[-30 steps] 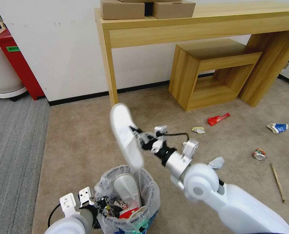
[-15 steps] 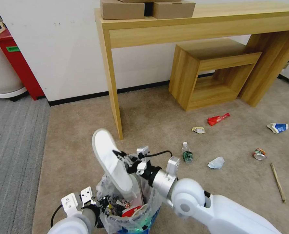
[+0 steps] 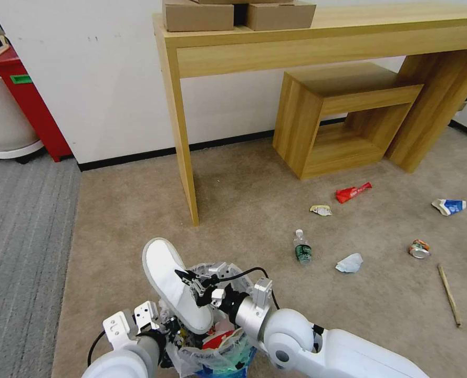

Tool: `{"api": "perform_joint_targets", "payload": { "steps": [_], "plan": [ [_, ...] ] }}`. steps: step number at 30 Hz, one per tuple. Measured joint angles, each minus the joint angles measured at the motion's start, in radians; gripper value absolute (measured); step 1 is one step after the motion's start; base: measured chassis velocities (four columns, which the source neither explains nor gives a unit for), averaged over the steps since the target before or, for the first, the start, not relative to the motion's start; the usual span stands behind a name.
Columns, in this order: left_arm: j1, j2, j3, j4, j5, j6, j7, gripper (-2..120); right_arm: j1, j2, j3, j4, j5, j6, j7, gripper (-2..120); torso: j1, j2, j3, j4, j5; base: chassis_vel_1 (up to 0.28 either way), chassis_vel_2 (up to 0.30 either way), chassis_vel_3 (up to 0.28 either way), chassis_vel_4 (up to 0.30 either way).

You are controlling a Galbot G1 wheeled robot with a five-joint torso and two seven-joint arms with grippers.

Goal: Pick up the trash bin and place the garbage on the floor into it.

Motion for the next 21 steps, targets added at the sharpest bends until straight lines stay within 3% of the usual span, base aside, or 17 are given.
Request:
{"api": "perform_joint_targets", "payload": {
  "steps": [13, 17, 21],
  "plan": [
    [-0.012, 0.009, 0.0, 0.004, -0.006, 0.0, -0.001, 0, -0.005, -0.023, 0.006, 0.006, -0.021, 0.035, -0.039, 0, 0.0, 0.0, 0.0, 0.0, 0.0, 0.0, 0.0, 0.0, 0.0],
    [-0.013, 0.013, -0.001, 0.005, -0.007, -0.001, -0.001, 0, 0.006, -0.029, 0.012, 0.0, -0.026, 0.073, -0.109, 0, 0.0, 0.0, 0.0, 0.0, 0.0, 0.0, 0.0, 0.0, 0.0],
    [-0.014, 0.013, -0.002, 0.005, -0.007, -0.001, -0.001, 0, 0.013, -0.031, 0.016, -0.008, -0.027, 0.088, -0.135, 7, 0.0, 0.0, 0.0, 0.0, 0.0, 0.0, 0.0, 0.0, 0.0]
  ]
}}
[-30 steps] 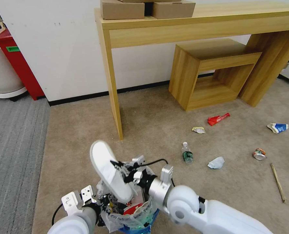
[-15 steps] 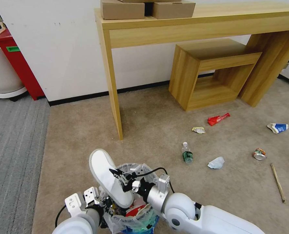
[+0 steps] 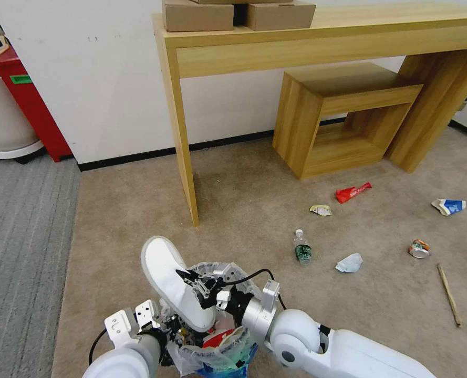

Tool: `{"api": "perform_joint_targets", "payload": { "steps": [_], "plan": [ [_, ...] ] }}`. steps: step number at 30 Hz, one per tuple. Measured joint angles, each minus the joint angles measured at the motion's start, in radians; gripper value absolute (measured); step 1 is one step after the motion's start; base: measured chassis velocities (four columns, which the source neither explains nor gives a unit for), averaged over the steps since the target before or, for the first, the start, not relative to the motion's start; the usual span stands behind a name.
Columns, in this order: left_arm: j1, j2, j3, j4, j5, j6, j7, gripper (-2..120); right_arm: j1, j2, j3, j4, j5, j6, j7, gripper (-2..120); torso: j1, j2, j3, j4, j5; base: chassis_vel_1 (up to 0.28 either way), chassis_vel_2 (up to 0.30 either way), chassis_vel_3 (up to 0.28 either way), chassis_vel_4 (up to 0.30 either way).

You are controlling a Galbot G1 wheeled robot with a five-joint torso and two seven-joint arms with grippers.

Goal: Pick up the trash bin and place the garbage on the floor into it.

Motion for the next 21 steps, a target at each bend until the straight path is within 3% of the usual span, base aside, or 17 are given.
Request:
{"api": "perform_joint_targets", "payload": {
  "steps": [1, 4, 6, 9, 17, 19, 21],
  "plan": [
    [0.0, 0.0, 0.0, 0.0, 0.002, 0.0, 0.0, 0, 0.001, -0.002, 0.0, -0.002, -0.001, 0.001, -0.006, 14, 0.0, 0.0, 0.0, 0.0, 0.0, 0.0, 0.0, 0.0, 0.0],
    [0.0, -0.001, 0.002, 0.002, 0.003, -0.001, 0.0, 0, 0.001, -0.003, -0.001, -0.003, -0.002, 0.002, -0.006, 10, 0.0, 0.0, 0.0, 0.0, 0.0, 0.0, 0.0, 0.0, 0.0],
    [-0.001, -0.003, 0.005, 0.006, 0.008, -0.001, -0.001, 0, 0.003, -0.003, -0.003, -0.003, -0.002, 0.002, -0.006, 0, 0.0, 0.0, 0.0, 0.0, 0.0, 0.0, 0.0, 0.0, 0.0],
    [-0.001, -0.004, 0.008, 0.008, 0.011, -0.001, -0.001, 0, 0.008, -0.004, -0.003, -0.004, -0.003, 0.002, -0.005, 0, 0.0, 0.0, 0.0, 0.0, 0.0, 0.0, 0.0, 0.0, 0.0],
    [-0.006, -0.003, 0.01, 0.012, 0.014, -0.001, -0.001, 0, 0.036, 0.004, 0.002, -0.005, -0.009, 0.019, 0.018, 25, 0.0, 0.0, 0.0, 0.0, 0.0, 0.0, 0.0, 0.0, 0.0],
    [-0.013, -0.002, 0.006, 0.018, 0.015, -0.002, 0.007, 0, 0.056, 0.008, 0.032, 0.002, -0.009, 0.025, 0.021, 37, 0.0, 0.0, 0.0, 0.0, -0.0001, 0.0, 0.0, 0.0, 0.0],
    [-0.016, 0.0, 0.004, 0.02, 0.015, -0.003, 0.011, 0, 0.067, 0.009, 0.054, 0.008, -0.008, 0.027, 0.019, 40, 0.0, 0.0, 0.0, 0.0001, -0.0001, 0.0, 0.0, 0.0, 0.0]
  ]
}}
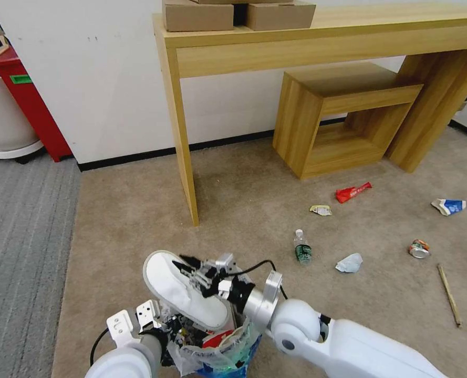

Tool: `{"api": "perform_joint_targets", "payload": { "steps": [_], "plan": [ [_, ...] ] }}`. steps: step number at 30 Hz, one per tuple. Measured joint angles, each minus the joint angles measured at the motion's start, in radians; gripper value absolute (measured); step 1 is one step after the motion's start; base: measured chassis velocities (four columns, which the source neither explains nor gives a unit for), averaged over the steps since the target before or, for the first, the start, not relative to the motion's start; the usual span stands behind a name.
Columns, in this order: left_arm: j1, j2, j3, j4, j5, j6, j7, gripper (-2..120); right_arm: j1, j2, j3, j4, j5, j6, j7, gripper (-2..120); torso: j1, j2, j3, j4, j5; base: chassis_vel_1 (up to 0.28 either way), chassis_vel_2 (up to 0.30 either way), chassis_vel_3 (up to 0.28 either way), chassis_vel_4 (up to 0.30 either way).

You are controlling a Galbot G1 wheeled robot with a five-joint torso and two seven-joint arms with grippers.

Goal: Pick up the trash bin and place the garbage on the floor into it.

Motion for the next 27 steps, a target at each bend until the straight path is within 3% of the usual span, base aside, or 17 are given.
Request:
{"api": "perform_joint_targets", "payload": {
  "steps": [6, 16, 22, 27],
  "plan": [
    [-0.015, 0.019, -0.02, 0.003, 0.04, -0.009, 0.02, 0, 0.05, -0.01, 0.141, 0.063, 0.057, -0.021, 0.001, 66, 0.0, 0.0, 0.0, 0.0, 0.0, 0.0, 0.0, 0.0, 0.0],
    [-0.022, 0.036, -0.031, 0.027, 0.18, -0.018, 0.07, 0, -0.04, -0.009, 0.217, 0.063, 0.03, -0.023, 0.019, 99, 0.0, 0.0, 0.0, -0.0002, 0.0, 0.0, 0.0, 0.0, 0.0],
    [-0.017, 0.059, -0.055, 0.024, 0.229, -0.023, 0.089, 0, -0.049, 0.006, 0.22, 0.046, 0.022, -0.022, 0.026, 100, 0.0, 0.0, 0.0, 0.0, -0.0001, 0.0, 0.0, 0.0, 0.0],
    [-0.016, 0.082, -0.083, -0.008, 0.203, -0.028, 0.086, 0, -0.052, 0.015, 0.218, 0.032, 0.018, -0.022, 0.038, 100, 0.0, 0.0, 0.0, -0.0001, 0.0, 0.0, 0.0, 0.0, 0.0]
  ]
}}
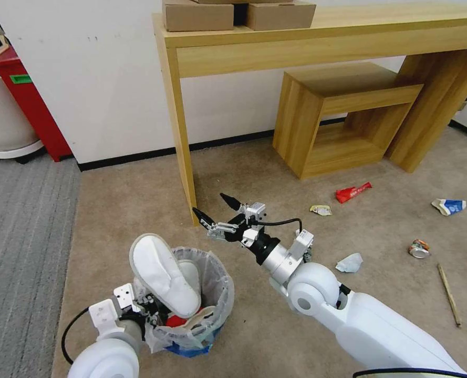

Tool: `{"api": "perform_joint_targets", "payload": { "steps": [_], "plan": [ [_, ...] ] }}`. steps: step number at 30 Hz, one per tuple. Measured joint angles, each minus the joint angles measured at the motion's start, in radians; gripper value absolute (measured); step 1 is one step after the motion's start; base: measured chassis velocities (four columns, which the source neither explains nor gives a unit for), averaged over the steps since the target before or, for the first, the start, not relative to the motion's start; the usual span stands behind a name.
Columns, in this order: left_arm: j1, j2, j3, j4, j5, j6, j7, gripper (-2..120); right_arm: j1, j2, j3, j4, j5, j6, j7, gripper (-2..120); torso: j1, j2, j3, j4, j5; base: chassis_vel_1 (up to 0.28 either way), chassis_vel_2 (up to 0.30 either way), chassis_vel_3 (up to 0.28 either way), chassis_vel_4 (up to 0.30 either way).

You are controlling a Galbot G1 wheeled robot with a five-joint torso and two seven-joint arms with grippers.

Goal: Pick up the trash bin and place the garbage on the floor into it.

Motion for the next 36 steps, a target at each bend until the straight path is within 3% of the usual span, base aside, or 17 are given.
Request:
{"api": "perform_joint_targets", "payload": {
  "steps": [6, 13, 16, 25, 36],
  "plan": [
    [0.006, 0.01, -0.006, -0.013, -0.033, -0.002, -0.013, 0, 0.005, 0.001, -0.002, -0.007, 0.0, -0.001, 0.007, 100, 0.0, 0.0, 0.0, 0.0001, -0.0001, 0.0, 0.0, 0.0, 0.0],
    [0.0, 0.038, -0.013, -0.039, -0.167, 0.0, -0.053, 0, 0.002, 0.002, 0.019, -0.009, 0.002, -0.014, 0.031, 100, 0.0, 0.0, 0.0, 0.0, 0.0, 0.0, 0.0, 0.0, 0.0],
    [0.003, 0.057, -0.029, -0.062, -0.277, 0.007, -0.081, 0, -0.004, -0.01, 0.095, 0.007, 0.016, -0.064, 0.065, 100, 0.0, 0.0, 0.0, 0.0002, 0.0, 0.0, 0.0, 0.0, 0.0],
    [0.007, 0.078, -0.054, -0.096, -0.37, 0.015, -0.087, 0, -0.05, -0.03, 0.276, 0.006, -0.063, -0.014, 0.061, 100, 0.0, 0.0, 0.0, 0.0002, 0.0003, 0.0, 0.0, 0.0, 0.0],
    [0.0, 0.123, -0.063, -0.113, -0.401, 0.016, -0.072, 0, -0.317, -0.027, 0.639, 0.03, -0.372, 0.042, 0.049, 100, 0.0, 0.0, 0.0, 0.0001, 0.0, 0.0, 0.0, 0.0, 0.0]
  ]
}}
